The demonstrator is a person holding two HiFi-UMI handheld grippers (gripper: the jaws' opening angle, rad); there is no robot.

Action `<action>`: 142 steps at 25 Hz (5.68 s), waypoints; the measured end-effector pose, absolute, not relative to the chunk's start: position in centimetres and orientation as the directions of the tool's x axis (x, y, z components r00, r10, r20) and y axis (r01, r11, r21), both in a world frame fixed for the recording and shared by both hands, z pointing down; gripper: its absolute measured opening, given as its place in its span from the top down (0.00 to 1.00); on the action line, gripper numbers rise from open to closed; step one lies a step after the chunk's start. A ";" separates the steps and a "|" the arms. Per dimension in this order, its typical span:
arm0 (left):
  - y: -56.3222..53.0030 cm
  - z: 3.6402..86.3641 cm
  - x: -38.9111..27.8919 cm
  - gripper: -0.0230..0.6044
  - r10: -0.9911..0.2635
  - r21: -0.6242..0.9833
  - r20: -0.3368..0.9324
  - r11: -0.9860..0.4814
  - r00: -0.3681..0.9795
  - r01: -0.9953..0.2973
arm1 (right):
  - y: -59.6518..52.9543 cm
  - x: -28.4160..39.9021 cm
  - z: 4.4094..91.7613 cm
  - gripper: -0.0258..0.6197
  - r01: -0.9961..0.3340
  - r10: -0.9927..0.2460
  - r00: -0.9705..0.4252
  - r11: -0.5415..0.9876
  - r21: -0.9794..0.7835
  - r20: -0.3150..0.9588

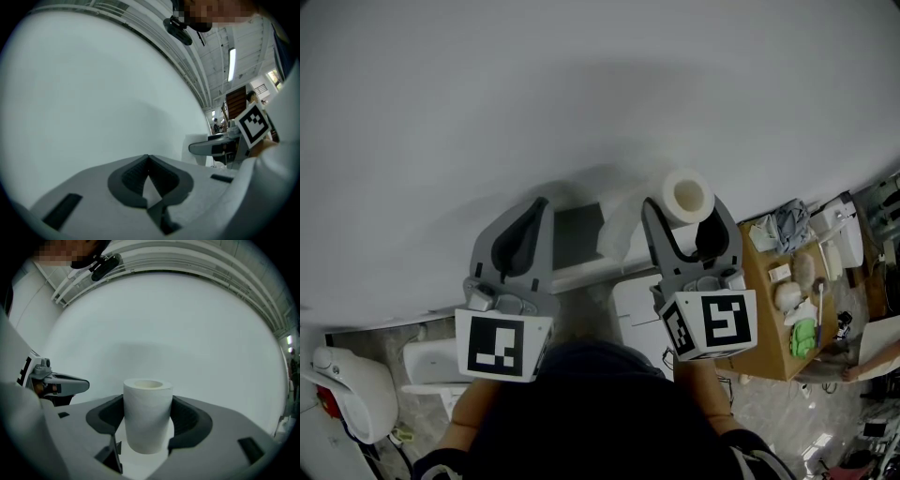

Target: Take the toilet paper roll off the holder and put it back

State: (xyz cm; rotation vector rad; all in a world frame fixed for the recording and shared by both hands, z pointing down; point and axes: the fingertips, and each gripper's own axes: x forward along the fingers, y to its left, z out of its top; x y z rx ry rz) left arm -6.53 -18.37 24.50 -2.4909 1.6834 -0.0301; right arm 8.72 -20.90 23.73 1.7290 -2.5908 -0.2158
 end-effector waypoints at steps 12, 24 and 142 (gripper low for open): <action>-18.9 24.6 -6.0 0.97 -0.911 -0.119 -0.059 -0.400 0.409 -0.909 | -21.0 9.4 23.9 0.48 -0.933 -0.936 -0.347 0.338 0.124 -0.055; -19.0 24.7 -6.0 0.97 -0.910 -0.114 -0.057 -0.403 0.411 -0.908 | -21.1 9.3 23.9 0.48 -0.933 -0.936 -0.347 0.339 0.125 -0.053; -16.9 21.8 -14.9 0.97 -0.979 -0.149 -0.127 -0.138 0.157 -0.979 | -21.9 3.2 21.8 0.94 -0.857 -0.846 -0.513 0.498 0.130 -0.145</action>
